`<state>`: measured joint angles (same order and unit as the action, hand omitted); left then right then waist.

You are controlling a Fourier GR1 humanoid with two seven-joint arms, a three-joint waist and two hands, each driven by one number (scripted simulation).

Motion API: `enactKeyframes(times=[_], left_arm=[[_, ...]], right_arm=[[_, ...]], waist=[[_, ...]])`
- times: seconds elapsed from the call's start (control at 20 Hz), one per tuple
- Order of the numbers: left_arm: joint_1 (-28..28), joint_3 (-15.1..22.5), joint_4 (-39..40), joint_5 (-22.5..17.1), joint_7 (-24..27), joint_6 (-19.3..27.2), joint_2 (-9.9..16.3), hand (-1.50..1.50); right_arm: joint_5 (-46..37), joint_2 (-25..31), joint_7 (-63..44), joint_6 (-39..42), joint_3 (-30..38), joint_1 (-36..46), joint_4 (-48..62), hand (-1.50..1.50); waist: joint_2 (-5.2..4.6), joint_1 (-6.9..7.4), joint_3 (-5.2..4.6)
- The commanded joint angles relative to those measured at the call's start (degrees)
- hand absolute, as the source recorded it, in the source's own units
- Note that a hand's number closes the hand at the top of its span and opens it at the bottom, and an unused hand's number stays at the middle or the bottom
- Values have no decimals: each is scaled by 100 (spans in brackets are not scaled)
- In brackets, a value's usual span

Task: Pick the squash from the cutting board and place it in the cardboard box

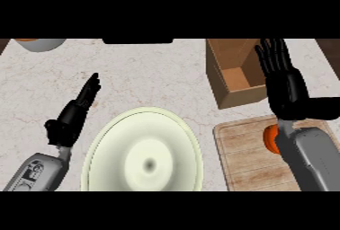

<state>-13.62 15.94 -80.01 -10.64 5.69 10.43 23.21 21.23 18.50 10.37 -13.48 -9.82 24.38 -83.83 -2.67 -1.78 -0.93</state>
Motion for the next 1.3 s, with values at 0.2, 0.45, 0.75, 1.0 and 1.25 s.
enactKeyframes(times=[0.2, 0.45, 0.75, 1.0, 1.25], left_arm=[[711, -348, 149, 371, -211, 635, 333, 0], [833, -438, 127, 284, -499, 636, 321, 0], [973, -397, -371, 604, -959, 718, 171, 0], [1076, -477, -306, 458, -820, 681, 232, 0], [1037, -354, -442, 598, -884, 735, 162, 0]], right_arm=[[1097, 719, 655, 1926, 728, -184, -544, -150], [-62, 729, 1029, 594, 972, -1099, 459, -150], [25, 1112, 1961, 1855, 1433, -1555, 571, -150], [-1198, 2473, 1917, 1967, 1171, -1634, 622, -150], [-1878, 3705, 1381, 2740, 837, -1672, 432, -150]], waist=[[301, 225, 113], [264, 177, 103], [271, 173, 95], [273, 160, 87], [283, 167, 81]])
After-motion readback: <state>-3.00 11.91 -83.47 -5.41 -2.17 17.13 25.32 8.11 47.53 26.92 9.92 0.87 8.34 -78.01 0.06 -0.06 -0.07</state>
